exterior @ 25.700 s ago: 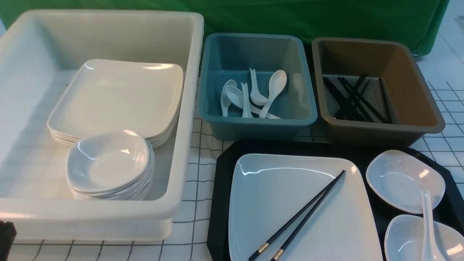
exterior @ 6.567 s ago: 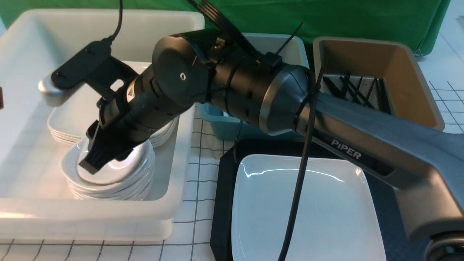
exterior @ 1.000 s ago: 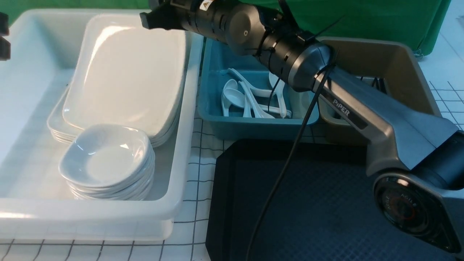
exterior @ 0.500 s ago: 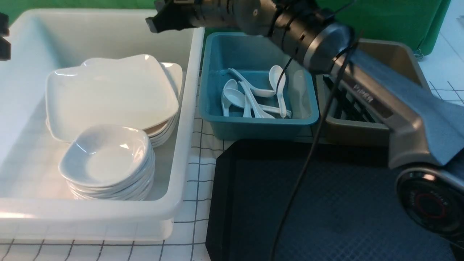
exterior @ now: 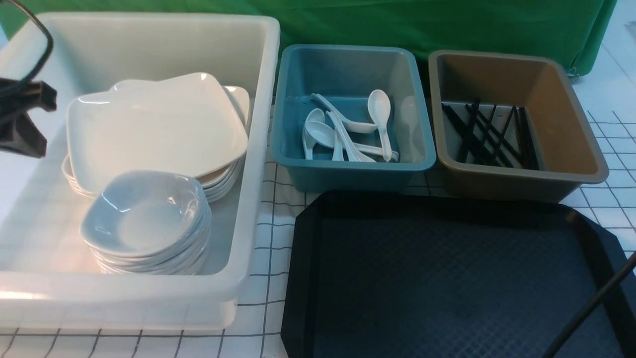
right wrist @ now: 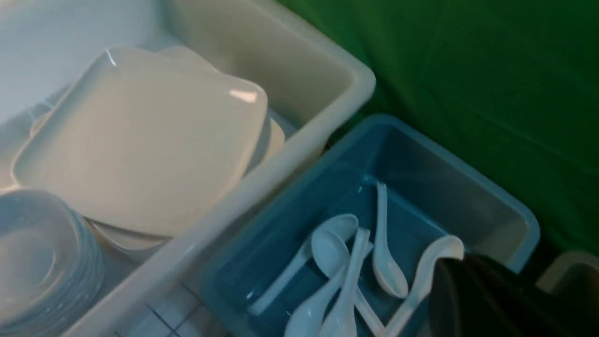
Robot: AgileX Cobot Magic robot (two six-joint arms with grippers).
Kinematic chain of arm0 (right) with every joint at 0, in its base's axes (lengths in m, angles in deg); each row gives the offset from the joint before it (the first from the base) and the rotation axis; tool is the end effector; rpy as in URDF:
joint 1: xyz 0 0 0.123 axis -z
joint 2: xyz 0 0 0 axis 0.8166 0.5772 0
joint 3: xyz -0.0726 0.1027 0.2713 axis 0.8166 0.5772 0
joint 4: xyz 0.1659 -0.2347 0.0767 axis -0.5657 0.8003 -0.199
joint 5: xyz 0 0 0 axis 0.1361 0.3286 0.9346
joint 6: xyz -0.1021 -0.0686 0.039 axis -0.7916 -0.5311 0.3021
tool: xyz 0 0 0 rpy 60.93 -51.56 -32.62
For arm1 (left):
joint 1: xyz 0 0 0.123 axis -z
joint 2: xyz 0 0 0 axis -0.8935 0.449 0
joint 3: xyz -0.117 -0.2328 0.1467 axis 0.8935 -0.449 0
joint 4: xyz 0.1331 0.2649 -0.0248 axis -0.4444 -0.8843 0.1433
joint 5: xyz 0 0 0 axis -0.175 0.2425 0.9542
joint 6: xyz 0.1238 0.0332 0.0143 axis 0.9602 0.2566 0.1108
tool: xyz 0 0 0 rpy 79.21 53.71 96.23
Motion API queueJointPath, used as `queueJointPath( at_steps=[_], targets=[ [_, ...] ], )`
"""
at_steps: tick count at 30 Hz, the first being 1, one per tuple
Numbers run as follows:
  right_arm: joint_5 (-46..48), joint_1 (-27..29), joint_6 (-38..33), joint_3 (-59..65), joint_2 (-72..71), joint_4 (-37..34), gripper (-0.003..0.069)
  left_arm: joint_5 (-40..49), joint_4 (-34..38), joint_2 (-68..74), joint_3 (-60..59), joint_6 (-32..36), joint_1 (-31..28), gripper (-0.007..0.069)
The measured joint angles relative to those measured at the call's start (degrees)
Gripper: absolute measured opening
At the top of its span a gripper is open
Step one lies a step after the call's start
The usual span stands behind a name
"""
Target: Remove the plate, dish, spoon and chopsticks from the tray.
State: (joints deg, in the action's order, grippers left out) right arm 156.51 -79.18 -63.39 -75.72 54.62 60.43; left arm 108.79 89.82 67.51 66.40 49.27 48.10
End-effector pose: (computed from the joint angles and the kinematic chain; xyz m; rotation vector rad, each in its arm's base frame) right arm 0.4373 0.2263 0.4838 -0.8451 2.0264 0.3070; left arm 0.3753 0.0723 0.2737 -0.2205 2.6918 -0.2130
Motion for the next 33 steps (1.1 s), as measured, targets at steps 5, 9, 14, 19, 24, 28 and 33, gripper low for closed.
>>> queueJointPath(
  at_steps=[5,9,14,19,24,28,33],
  targets=[
    [1.1,0.9,-0.1,0.0,-0.1,0.1,0.0006,0.5,-1.0,6.1,0.0,0.1,0.1,-0.0003],
    [1.1,0.9,-0.1,0.0,-0.1,-0.2,0.0009,0.6,-0.7,10.1,0.0,0.1,0.1,-0.0003],
    [1.1,0.9,-0.2,0.0,0.0,-0.2,0.0009,0.5,-0.2,13.6,0.0,0.1,0.1,-0.0003],
    [0.9,0.9,-0.2,0.0,0.0,-0.2,0.0009,-2.6,0.6,16.8,0.1,0.1,0.1,-0.0003],
    [0.7,0.9,-0.2,0.0,0.0,-0.2,0.0009,-3.5,5.9,19.6,0.1,3.3,0.1,-0.0003],
    [0.6,0.9,-0.2,0.0,0.0,-0.7,0.0009,-4.8,8.0,20.4,0.1,4.7,0.1,-0.0003],
    [0.8,0.9,-0.1,0.0,0.0,-1.1,0.0009,-8.4,4.2,20.4,1.3,0.3,-0.1,-0.0003]
  ],
)
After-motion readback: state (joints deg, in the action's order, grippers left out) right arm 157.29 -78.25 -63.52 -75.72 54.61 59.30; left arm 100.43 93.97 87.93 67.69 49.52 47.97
